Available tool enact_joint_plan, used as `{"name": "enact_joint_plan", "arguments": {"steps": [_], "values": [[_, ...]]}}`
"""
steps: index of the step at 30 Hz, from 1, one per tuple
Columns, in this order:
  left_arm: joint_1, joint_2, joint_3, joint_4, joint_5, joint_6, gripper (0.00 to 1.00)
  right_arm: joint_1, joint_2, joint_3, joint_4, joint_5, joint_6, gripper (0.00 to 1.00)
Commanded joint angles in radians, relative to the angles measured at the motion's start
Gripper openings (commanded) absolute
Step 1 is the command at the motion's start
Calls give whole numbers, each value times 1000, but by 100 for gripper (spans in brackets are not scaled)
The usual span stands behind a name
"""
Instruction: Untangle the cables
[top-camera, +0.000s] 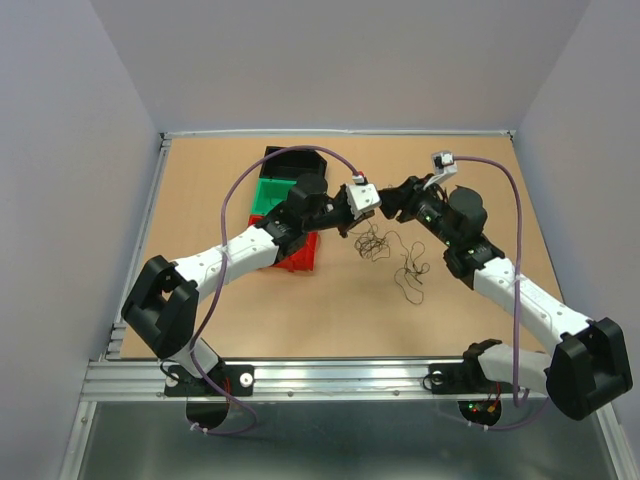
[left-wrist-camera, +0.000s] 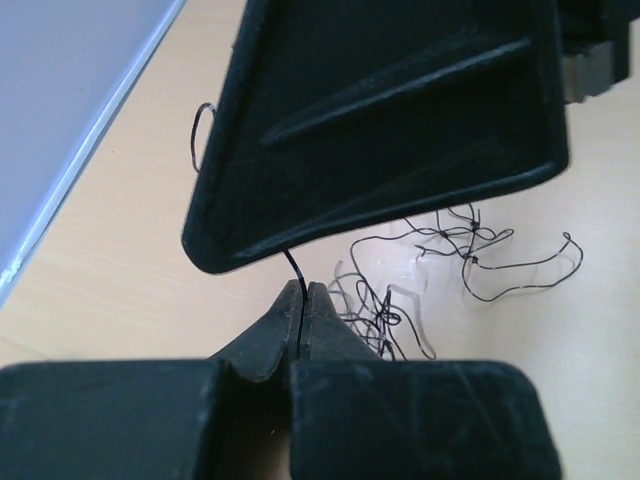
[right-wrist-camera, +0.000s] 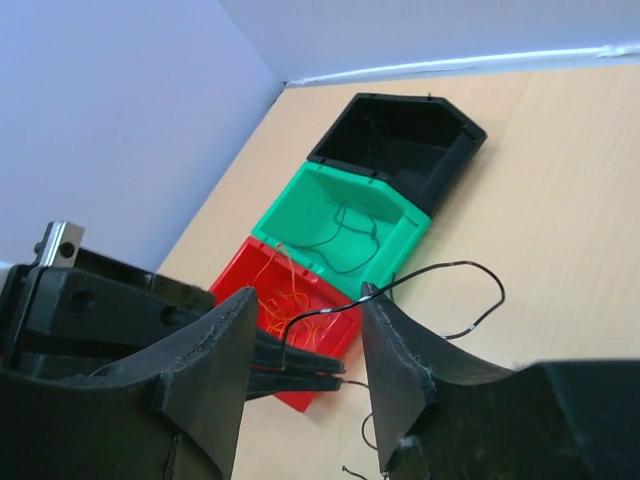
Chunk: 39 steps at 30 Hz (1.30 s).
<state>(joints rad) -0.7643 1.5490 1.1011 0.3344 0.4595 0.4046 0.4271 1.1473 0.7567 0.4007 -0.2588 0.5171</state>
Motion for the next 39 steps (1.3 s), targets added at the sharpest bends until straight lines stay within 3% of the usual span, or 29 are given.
{"name": "enact_joint_plan", "arguments": {"steps": [1, 8, 11, 16, 22, 28, 29, 32, 35, 36, 39], "values": [[-6, -43, 6, 18, 50, -33, 0, 9, -1, -31, 52, 99, -22, 52], [2, -36, 9, -5, 27, -46, 0, 9, -64, -123, 58, 180, -46, 53], [16, -46, 35, -20, 4, -56, 0, 10, -106, -181, 105, 193, -63, 66], [34, -79, 106, -93, -7, -85, 0, 7, -162, -330, 303, -2, -101, 70], [34, -122, 238, -187, 30, -96, 0, 9, -20, -284, 397, -192, -144, 71], [34, -122, 403, -304, 67, -110, 0, 16, 156, -234, 521, -240, -155, 71], [34, -122, 419, -320, 79, -113, 0, 18, 181, -218, 524, -234, -155, 68], [34, -119, 498, -362, 59, -112, 0, 18, 232, -197, 526, -194, -149, 46], [34, -107, 588, -391, -31, -86, 0, 18, 236, -229, 544, -122, -124, 34], [34, -104, 604, -402, -50, -84, 0, 18, 235, -238, 544, -91, -118, 21], [33, -104, 660, -419, -115, -73, 0, 18, 213, -279, 541, 82, -72, 1]]}}
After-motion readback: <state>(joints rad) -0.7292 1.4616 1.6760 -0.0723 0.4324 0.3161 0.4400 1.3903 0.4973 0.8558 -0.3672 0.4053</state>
